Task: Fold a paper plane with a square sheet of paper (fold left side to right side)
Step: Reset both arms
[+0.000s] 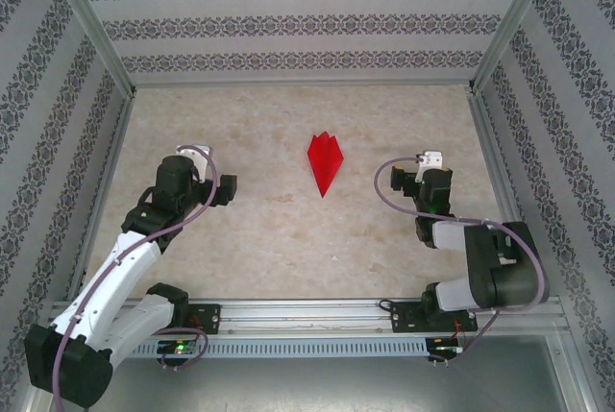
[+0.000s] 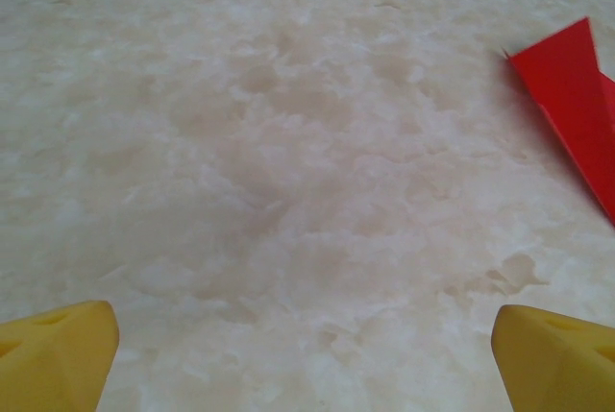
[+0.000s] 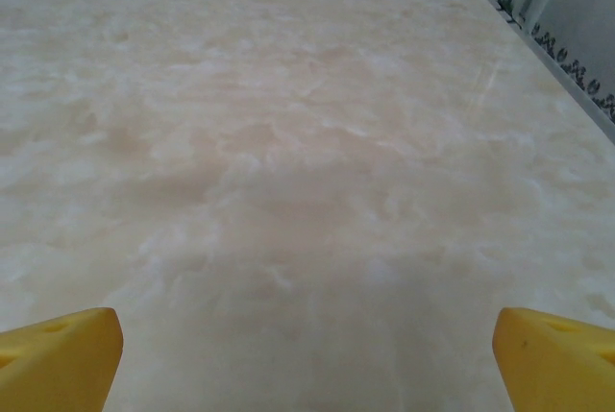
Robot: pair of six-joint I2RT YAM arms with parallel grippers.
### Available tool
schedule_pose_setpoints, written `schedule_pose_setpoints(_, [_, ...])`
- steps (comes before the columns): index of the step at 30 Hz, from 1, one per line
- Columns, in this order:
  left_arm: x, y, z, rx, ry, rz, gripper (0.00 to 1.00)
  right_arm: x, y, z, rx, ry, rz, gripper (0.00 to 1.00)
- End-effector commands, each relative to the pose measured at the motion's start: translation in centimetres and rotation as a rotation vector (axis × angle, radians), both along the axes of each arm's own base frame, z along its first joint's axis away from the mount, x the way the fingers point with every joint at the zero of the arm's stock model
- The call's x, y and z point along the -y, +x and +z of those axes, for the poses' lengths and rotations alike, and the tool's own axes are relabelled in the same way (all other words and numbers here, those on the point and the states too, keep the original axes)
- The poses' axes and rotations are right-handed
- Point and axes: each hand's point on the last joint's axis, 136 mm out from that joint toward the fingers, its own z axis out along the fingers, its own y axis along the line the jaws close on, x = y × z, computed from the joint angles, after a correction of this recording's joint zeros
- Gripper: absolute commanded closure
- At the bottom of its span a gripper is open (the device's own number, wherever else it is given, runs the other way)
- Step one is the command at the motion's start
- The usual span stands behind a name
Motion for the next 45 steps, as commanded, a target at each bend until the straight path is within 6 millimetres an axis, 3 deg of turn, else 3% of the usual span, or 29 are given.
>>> schedule_pose_setpoints(1, [-2.8, 1.0, 2.8, 0.109, -0.001, 0.166, 0.0, -0.6, 1.7, 1.7, 0.119, 0.018, 0.057, 0.02])
schedule_pose_setpoints(5, [-4.9, 2.3, 3.3, 0.197, 0.079, 0.275, 0.0, -0.3, 1.6, 0.9, 0.075, 0.049, 0.062, 0.02])
schedule_pose_setpoints(9, [-6.5, 4.0, 1.0, 0.245, 0.155, 0.366, 0.0, 0.1, 1.7, 0.8, 0.076, 0.065, 0.046, 0.02])
schedule_pose_setpoints(17, [-6.2, 7.7, -5.4, 0.293, 0.252, 0.291, 0.01, 0.0, 1.7, 0.8, 0.076, 0.062, 0.048, 0.02])
schedule_pose_setpoints(24, [-5.1, 9.1, -8.5, 0.328, 0.205, 0.183, 0.01, 0.0, 1.7, 0.7, 0.075, 0.062, 0.048, 0.02])
schedule_pose_setpoints(33, [-6.4, 9.0, -9.8, 0.373, 0.092, 0.18, 0.01, 0.0, 1.7, 0.7, 0.074, 0.059, 0.046, 0.02])
schedule_pose_setpoints(39, [-7.4, 9.9, -11.0, 0.247, 0.051, 0.206, 0.01, 0.0, 1.7, 0.7, 0.073, 0.055, 0.046, 0.02])
schedule_pose_setpoints(41, [-7.6, 10.0, -10.7, 0.275, 0.034, 0.201, 0.01, 0.0, 2.4, 1.8, 0.101, 0.051, 0.045, 0.02])
schedule_pose_setpoints(45, [-7.6, 10.0, -10.8, 0.269, 0.034, 0.2, 0.01, -0.2, 2.5, 1.8, 0.098, 0.032, 0.043, 0.02])
